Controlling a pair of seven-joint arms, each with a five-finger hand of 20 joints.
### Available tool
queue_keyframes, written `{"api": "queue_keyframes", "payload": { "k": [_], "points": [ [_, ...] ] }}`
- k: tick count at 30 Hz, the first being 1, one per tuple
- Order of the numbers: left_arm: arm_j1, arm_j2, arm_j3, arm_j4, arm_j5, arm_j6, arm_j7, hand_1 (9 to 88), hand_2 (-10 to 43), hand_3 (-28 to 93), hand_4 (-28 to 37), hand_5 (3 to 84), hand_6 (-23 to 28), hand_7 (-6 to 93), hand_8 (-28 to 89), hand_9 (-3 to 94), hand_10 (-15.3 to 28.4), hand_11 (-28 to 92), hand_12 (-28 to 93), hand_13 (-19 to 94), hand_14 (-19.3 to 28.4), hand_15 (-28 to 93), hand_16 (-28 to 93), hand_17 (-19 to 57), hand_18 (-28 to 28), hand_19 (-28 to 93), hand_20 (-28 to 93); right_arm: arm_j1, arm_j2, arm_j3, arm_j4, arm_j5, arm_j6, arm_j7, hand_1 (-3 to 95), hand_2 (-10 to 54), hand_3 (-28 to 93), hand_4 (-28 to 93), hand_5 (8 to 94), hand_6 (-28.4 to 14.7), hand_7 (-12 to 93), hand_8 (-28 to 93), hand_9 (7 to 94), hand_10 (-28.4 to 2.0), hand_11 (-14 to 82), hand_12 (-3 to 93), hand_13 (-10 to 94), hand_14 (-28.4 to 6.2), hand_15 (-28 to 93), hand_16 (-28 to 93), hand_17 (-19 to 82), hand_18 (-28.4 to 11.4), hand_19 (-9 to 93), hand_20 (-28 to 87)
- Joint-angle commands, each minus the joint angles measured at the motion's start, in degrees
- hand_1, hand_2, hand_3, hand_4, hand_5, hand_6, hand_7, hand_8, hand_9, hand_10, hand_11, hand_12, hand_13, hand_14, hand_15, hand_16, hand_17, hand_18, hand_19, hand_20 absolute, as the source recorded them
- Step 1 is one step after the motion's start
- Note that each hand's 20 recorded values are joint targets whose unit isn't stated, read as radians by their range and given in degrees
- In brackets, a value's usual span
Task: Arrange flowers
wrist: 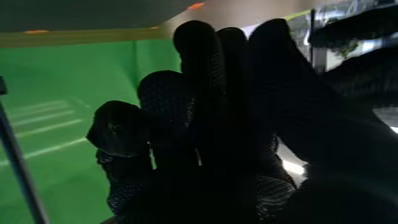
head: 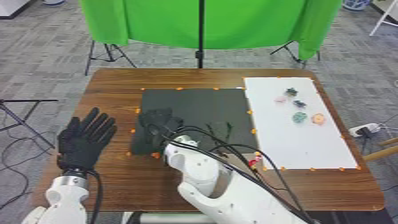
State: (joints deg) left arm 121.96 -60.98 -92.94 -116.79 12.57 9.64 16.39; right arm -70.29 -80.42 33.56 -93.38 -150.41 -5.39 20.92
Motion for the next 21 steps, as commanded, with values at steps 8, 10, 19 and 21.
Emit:
{"api": "queue_keyframes", "payload": {
  "k": [8,10,19,21],
  "points": [
    [4.81,-3.42,-2.9,-1.06,0.34,-0.8,-0.08,25.8,13.6,77,-28.3,41.3,11.4,6.5,-8,34.3,17.0,18,9,26,17.7,35,-8,-8.4,16.6,41,14,-13.58,16.92,24.94,-20.23,7.21,-2.96,8.57,46.8,-9.5,83,-28,61.9,-4.5,17,-13,63.1,-17.6,35.0,20.6,56,-15.8,77,29,33,-26.0,93,60],
    [5.06,-3.45,-3.16,-1.18,0.4,-0.85,0.08,26.0,13.5,77,-28.3,41.3,11.3,6.5,-8,34.3,17.0,18,9,26,17.7,35,-8,-8.4,16.6,41,14,-16.17,19.56,29.69,-21.59,8.93,-4.46,10.72,46.2,-9.5,84,-28,59.6,-5.1,16,-13,59.9,-18.1,27.1,17.6,53,-16.2,75,27,33,-26.0,93,60],
    [6.98,-3.71,-4.02,-1.73,0.49,-0.94,0.52,26.2,13.4,77,-28.3,41.3,11.3,6.6,-8,34.3,16.9,18,9,26,17.7,35,-8,-8.4,16.6,41,14,-27.95,27.07,45.81,-22.91,7.69,-5.03,15.15,45.1,-9.5,85,-28,53.1,-6.2,13,-12,51.0,-19.0,15.8,15.4,47,-16.8,70,21,31,-26.0,93,60],
    [7.32,-3.76,-4.05,-1.77,0.44,-0.87,0.69,26.2,13.4,77,-28.3,41.3,11.4,6.6,-8,34.4,16.9,18,9,26,17.6,35,-8,-8.4,16.6,41,14,-28.39,27.47,46.81,-21.81,7.79,-4.94,15.48,45.0,-9.5,85,-28,52.5,-6.3,13,-12,50.3,-18.9,15.4,15.3,46,-16.7,70,20,30,-26.0,93,61]
  ]
}}
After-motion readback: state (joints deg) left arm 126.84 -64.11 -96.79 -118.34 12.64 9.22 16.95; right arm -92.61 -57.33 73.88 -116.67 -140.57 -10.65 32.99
